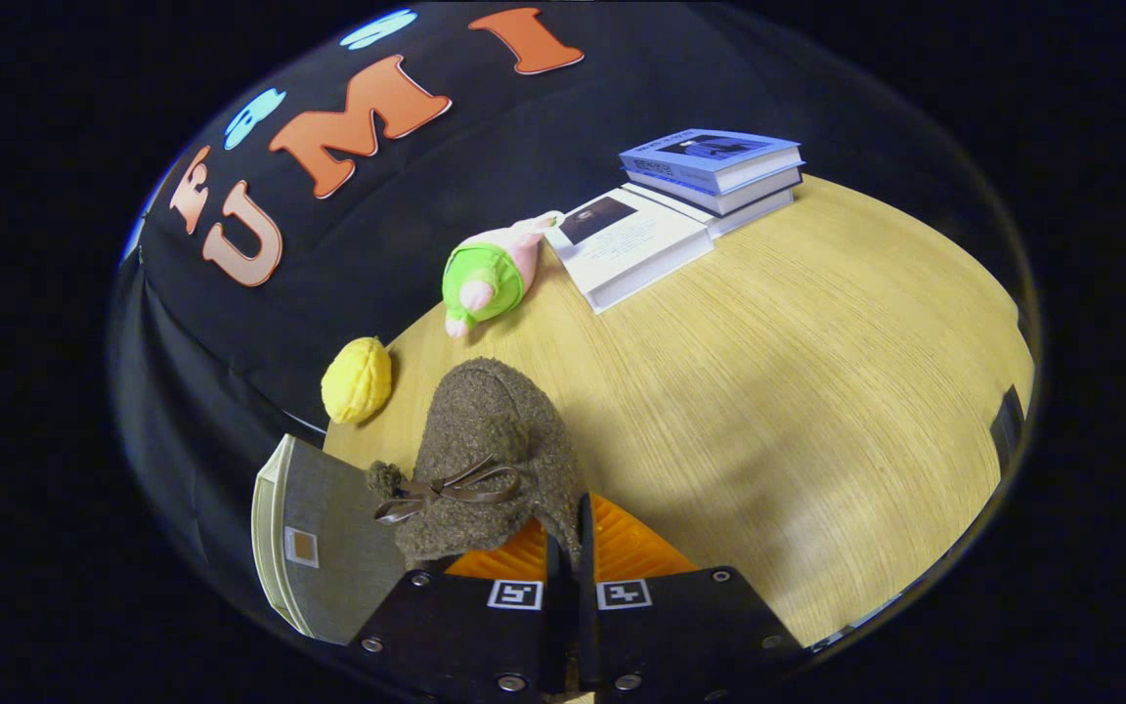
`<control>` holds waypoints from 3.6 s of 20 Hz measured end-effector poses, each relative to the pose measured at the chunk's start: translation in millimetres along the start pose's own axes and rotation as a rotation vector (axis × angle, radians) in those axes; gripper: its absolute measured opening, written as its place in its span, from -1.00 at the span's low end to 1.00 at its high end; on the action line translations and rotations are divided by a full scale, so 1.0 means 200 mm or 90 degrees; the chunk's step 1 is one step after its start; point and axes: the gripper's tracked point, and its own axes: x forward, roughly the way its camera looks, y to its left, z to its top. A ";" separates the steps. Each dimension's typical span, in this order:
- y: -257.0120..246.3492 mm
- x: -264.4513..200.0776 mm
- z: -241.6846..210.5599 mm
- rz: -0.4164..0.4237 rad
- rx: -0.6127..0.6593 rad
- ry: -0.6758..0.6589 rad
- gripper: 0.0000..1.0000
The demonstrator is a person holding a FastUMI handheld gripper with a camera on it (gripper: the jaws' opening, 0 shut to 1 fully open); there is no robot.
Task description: Open the storage box then place both shoes into the box .Put the left shoe in first, then the right shoe, with the right side of both shoes facing outward in a uniform manner.
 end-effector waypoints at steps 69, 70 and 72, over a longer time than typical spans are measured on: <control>0.43 -1.27 0.70 0.149 -0.304 -0.625 0.76; 0.39 -1.30 0.72 0.141 -0.311 -0.637 0.76; 0.33 -1.33 0.73 0.132 -0.324 -0.647 0.76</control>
